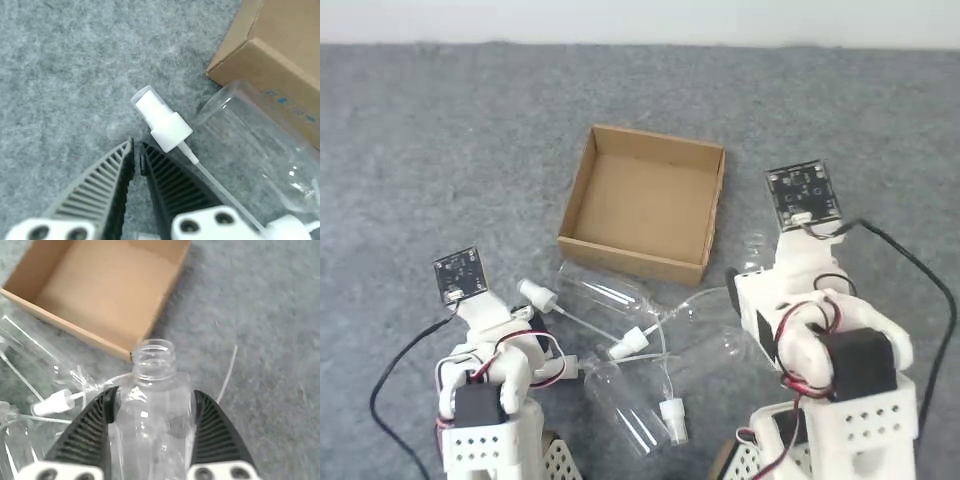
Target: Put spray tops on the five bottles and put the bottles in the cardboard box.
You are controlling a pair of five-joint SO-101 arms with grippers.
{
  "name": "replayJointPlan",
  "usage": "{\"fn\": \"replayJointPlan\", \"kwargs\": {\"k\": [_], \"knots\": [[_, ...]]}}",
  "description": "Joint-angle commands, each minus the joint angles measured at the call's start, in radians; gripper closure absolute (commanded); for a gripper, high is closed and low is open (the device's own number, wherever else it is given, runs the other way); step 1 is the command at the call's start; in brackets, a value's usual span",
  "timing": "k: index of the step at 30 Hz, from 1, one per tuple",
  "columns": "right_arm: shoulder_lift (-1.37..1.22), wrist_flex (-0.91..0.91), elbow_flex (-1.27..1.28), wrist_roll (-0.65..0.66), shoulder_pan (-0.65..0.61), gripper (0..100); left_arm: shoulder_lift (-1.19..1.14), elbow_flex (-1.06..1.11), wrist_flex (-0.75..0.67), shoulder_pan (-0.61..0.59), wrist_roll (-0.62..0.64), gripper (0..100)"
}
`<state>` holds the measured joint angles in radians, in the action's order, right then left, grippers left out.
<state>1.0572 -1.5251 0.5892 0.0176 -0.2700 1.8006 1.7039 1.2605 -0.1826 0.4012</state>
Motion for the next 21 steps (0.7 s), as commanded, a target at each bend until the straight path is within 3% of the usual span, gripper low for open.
{"fn": "replayJointPlan", "kwargs": {"k": [1, 21], "knots": [[0.024, 0.061, -0.015, -0.012, -0.033, 99.1, 0.017, -0.019, 0.002, -0.002, -0.008, 99], [0.286, 0.248, 0.020, -0.012, -0.035, 99.1, 0.017, -0.019, 0.002, 0.002, -0.008, 99]]}}
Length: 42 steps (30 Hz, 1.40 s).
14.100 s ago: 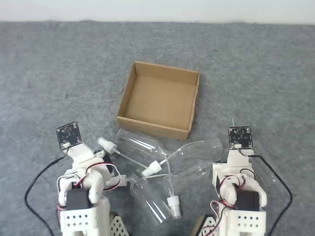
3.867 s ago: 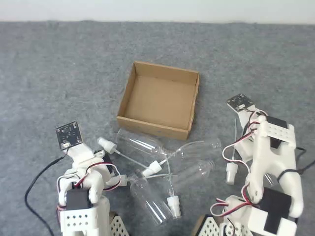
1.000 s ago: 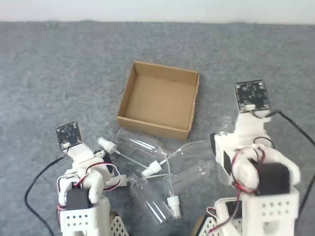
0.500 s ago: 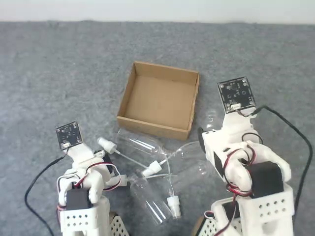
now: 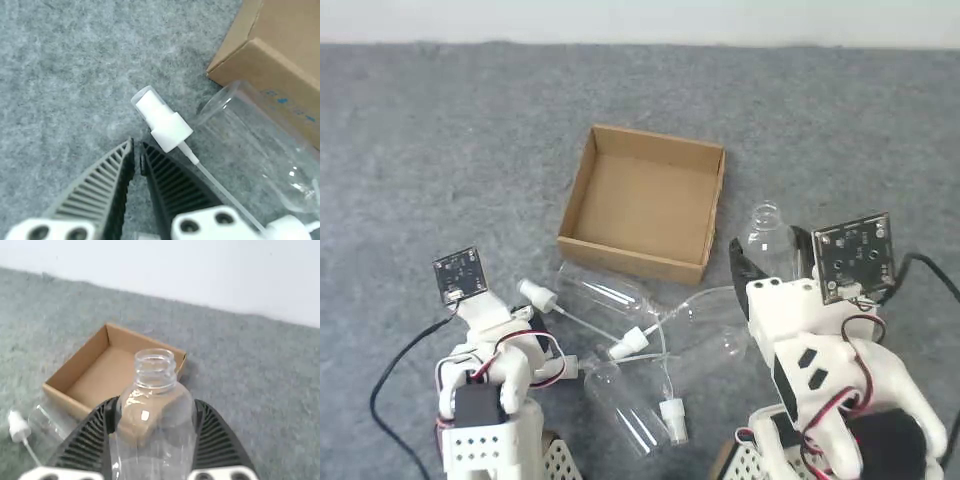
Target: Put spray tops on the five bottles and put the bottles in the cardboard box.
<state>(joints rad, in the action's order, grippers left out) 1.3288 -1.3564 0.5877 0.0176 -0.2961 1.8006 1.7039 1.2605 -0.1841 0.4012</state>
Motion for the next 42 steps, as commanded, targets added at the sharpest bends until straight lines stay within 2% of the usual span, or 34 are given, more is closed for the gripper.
{"fn": "replayJointPlan", "kwargs": {"k": [1, 5, 9, 13, 23, 36, 42], "knots": [[0.016, 0.104, 0.038, -0.012, -0.008, 99.1, 0.017, -0.019, 0.002, 0.003, -0.008, 99], [0.047, 0.239, 0.153, -0.012, -0.015, 99.1, 0.017, -0.019, 0.002, 0.003, -0.009, 99], [0.119, 0.337, 0.285, -0.012, -0.074, 99.1, 0.018, -0.021, -0.002, 0.005, -0.012, 99], [0.229, 0.390, 0.396, -0.012, -0.127, 99.1, 0.020, -0.038, -0.005, 0.005, -0.014, 99], [0.487, 0.490, 0.666, -0.003, -0.125, 99.1, 0.020, -0.156, -0.006, -0.003, -0.014, 99], [0.486, 0.498, 0.753, -0.011, -0.124, 99.1, 0.020, -0.403, -0.006, -0.002, -0.009, 99], [0.486, 0.533, 0.773, -0.021, -0.033, 99.1, 0.020, -0.513, 0.052, -0.003, -0.012, 99]]}}
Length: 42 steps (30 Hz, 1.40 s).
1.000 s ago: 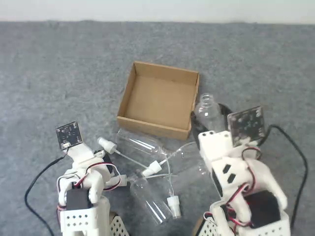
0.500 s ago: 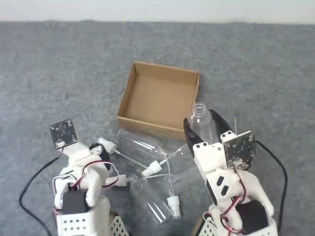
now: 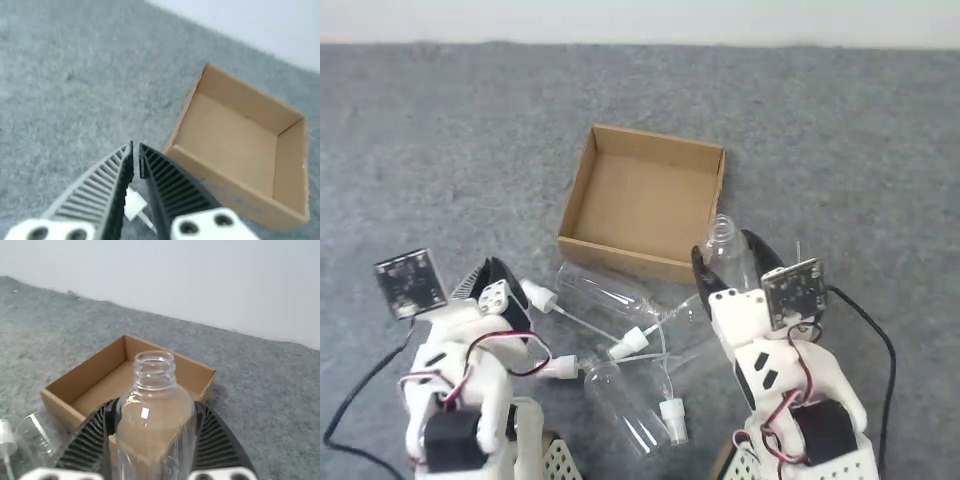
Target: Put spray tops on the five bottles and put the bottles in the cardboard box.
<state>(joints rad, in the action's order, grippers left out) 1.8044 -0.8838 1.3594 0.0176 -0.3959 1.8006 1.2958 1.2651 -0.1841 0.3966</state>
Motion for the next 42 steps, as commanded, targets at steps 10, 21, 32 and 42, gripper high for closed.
{"fn": "replayJointPlan", "kwargs": {"k": [10, 21, 32, 42], "knots": [[0.010, 0.242, 0.133, -0.061, 0.143, 99.1, 0.015, -0.228, 0.066, 0.000, 0.014, 99], [0.010, 0.234, 0.133, -0.061, 0.140, 99.1, -0.209, -0.372, 0.074, 0.000, 0.074, 99], [0.010, 0.232, 0.135, -0.061, 0.143, 99.1, -0.572, -0.532, 0.216, -0.002, 0.077, 99], [0.010, 0.242, 0.153, -0.060, 0.143, 99.0, -0.689, -0.496, 0.210, -0.017, 0.078, 90]]}}
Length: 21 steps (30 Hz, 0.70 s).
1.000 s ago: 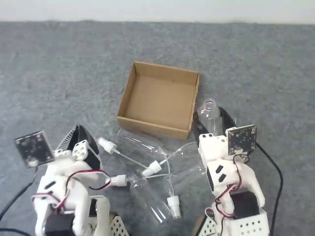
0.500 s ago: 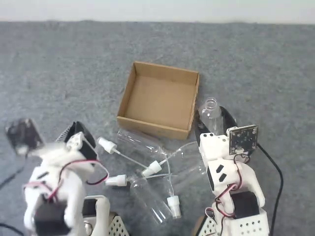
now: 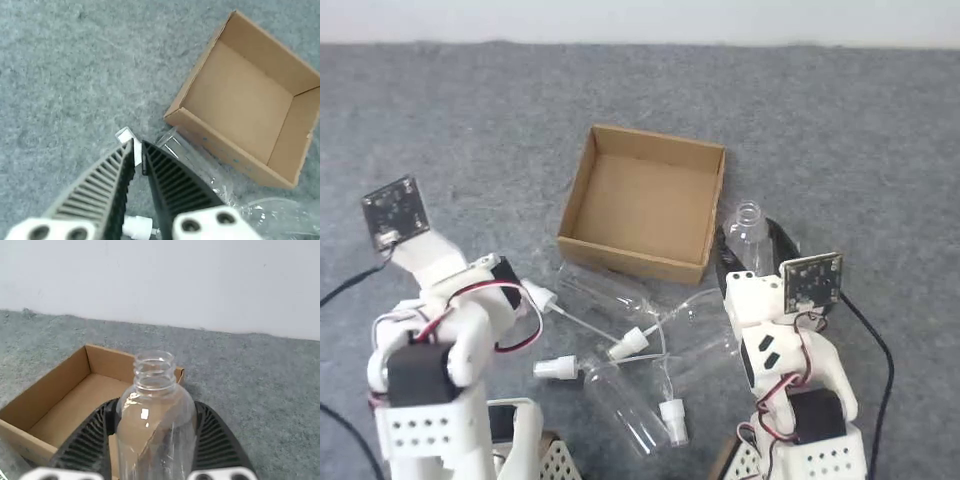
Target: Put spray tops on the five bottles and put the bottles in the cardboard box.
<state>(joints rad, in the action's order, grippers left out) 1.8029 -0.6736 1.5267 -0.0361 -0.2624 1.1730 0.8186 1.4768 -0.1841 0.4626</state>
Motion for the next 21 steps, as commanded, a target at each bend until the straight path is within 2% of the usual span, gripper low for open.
{"fn": "replayJointPlan", "kwargs": {"k": [1, 3, 5, 10, 15, 21], "knots": [[0.012, 0.031, -0.014, -0.006, 0.010, 99.0, -0.081, -0.019, -0.002, -0.029, 0.012, 86], [0.012, 0.031, -0.014, -0.006, 0.010, 99.0, -0.124, -0.019, -0.002, -0.046, 0.012, 80], [0.012, 0.031, -0.014, -0.006, 0.010, 99.0, -0.176, -0.015, -0.002, -0.058, 0.012, 77], [0.012, 0.031, -0.012, -0.006, 0.008, 99.0, -0.302, 0.031, -0.072, -0.063, 0.018, 79], [0.012, 0.031, -0.012, -0.006, 0.008, 99.0, -0.387, 0.090, -0.184, -0.061, 0.086, 82], [0.012, 0.031, -0.012, -0.006, 0.005, 99.0, -0.460, 0.114, -0.236, -0.063, 0.089, 83]]}}
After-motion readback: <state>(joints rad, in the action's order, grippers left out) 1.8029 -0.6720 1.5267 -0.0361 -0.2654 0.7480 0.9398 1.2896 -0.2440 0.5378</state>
